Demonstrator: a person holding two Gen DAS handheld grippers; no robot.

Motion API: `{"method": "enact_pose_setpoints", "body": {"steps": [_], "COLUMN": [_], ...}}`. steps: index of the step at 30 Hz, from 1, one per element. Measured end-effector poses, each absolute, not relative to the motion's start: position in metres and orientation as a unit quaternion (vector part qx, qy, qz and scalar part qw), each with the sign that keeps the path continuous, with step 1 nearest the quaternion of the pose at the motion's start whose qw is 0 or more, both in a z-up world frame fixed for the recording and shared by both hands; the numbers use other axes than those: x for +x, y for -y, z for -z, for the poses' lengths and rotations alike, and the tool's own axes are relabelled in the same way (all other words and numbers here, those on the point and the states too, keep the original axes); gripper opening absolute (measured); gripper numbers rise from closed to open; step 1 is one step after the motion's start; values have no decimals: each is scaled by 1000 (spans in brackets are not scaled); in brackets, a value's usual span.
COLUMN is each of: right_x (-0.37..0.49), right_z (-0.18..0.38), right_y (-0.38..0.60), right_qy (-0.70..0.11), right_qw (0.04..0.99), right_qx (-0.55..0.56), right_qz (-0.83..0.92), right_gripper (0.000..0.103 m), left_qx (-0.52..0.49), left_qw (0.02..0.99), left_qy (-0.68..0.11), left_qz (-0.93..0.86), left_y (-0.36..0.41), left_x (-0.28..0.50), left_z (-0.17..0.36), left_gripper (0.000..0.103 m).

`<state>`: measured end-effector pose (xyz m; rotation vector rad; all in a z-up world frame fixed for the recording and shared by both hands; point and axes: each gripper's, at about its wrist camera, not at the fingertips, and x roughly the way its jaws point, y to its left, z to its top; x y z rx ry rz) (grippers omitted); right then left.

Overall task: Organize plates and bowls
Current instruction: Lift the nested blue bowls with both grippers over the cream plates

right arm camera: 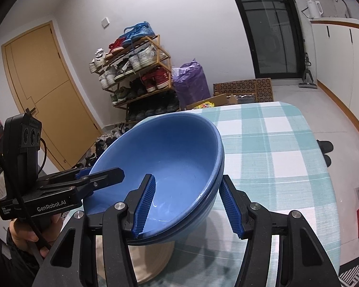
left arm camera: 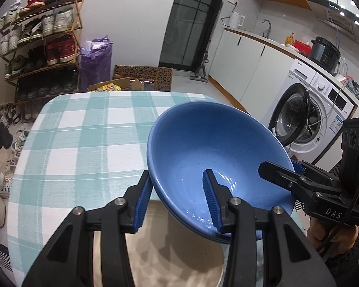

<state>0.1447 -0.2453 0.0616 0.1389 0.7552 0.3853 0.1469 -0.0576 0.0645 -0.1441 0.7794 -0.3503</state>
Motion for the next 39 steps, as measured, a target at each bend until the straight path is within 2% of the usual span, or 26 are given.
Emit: {"method": "enact_pose_setpoints", "body": {"steps": [22,39], "right_x": [112,104], "right_z": [-58,-35], "right_y": [167,153], "right_qy": [-368,-378], "right_qw": [899,893], "right_qx": [37,38], "right_qz": [-234,-243], "right_gripper": [57,57], "left_qx": [-87,-81], "left_qw": [920,919], "left_qy": [-360,-371], "left_qz": [125,106], "left_y": [-8,-15], "left_x": [98,85], "left_z": [-56,-36], "left_gripper": [42,42]}}
